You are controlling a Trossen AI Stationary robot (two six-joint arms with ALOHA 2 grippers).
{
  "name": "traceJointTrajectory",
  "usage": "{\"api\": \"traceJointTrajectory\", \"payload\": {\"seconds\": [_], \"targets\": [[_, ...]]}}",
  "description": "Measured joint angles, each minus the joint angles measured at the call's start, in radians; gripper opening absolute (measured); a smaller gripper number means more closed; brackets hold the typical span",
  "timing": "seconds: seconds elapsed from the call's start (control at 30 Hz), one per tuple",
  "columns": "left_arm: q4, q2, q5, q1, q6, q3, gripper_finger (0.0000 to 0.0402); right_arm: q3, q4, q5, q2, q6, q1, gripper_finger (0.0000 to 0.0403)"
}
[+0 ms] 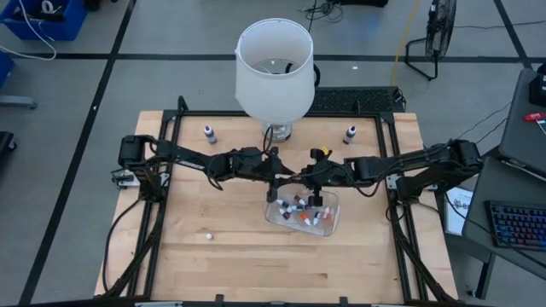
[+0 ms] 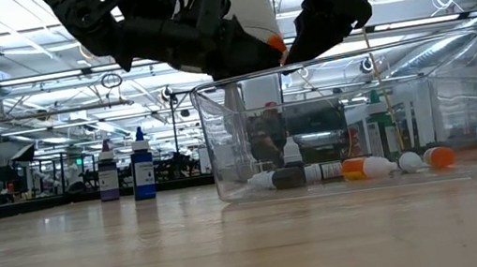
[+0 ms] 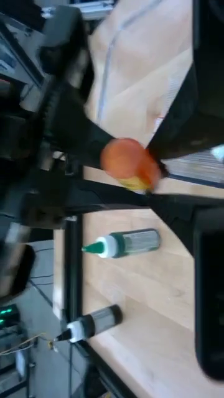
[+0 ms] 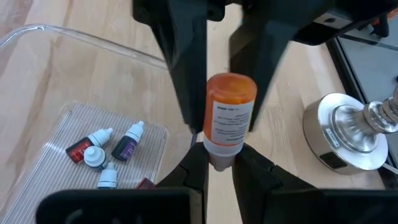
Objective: Pick & Place food coloring
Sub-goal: Put the yellow food coloring bottle into the transparent bin
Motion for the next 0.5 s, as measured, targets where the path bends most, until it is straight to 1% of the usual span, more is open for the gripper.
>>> {"api": "traceJointTrajectory", "payload": {"seconds": [0.1,0.2,0.3,0.4,0.5], "targets": [[0.041,0.0,0.002,-0.002,-0.014,0.003,0.0151,0.0,-0.001,-0.005,0.001,0.0,0.0,0.0037],[0.049,-0.001,-0.001,-0.002,-0.011,0.004,0.0195,0.0,-0.008,-0.01,0.002,0.0,0.0,0.0037],[0.047,-0.001,-0.001,0.0,-0.01,0.004,0.0226,0.0,-0.008,-0.029,0.002,0.002,0.0,0.0037],[0.034,-0.001,-0.001,0.001,-0.01,0.004,0.0237,0.0,-0.008,-0.036,0.002,0.011,0.0,0.0037],[0.019,-0.001,-0.001,0.001,-0.01,0.004,0.0231,0.0,-0.007,-0.036,0.002,0.011,0.0,0.0037]]}}
